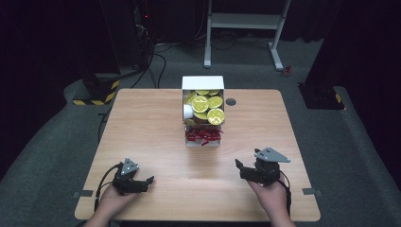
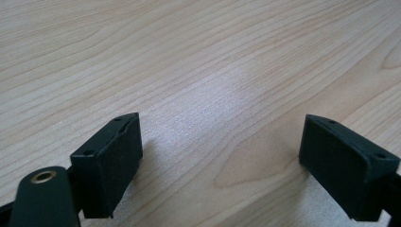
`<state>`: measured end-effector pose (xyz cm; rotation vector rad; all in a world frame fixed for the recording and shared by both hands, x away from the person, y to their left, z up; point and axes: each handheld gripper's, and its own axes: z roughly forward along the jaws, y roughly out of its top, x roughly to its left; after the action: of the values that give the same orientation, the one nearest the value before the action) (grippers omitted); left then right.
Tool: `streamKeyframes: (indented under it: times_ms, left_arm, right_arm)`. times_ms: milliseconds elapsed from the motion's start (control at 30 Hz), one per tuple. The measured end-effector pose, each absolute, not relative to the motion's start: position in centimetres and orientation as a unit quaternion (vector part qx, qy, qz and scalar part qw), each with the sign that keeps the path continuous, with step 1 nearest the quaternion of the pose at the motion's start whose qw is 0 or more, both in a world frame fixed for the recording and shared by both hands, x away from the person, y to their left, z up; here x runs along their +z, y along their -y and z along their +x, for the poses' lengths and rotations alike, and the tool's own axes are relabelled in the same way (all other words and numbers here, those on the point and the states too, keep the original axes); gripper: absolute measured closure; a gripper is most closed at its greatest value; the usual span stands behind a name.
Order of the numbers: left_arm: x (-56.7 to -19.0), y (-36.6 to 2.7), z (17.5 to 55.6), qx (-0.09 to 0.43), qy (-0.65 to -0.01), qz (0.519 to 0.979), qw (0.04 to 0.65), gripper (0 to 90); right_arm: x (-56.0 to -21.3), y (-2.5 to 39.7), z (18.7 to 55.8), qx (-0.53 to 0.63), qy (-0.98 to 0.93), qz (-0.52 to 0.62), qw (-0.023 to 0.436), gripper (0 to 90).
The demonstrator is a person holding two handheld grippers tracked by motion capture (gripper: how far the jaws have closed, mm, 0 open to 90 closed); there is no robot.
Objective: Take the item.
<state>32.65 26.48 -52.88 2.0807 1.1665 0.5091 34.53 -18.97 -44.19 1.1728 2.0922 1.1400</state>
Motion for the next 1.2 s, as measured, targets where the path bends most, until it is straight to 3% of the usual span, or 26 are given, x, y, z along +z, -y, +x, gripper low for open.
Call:
streamKeyframes:
  times_ms: [1200]
  left_arm:
    - [-52.8,-26.5,32.7,0.198,-0.444,0.805,0.341,14.4]
  right_arm:
    - [-36.5,13.6,37.2,0.456,-0.76,0.373,0.273,28.3]
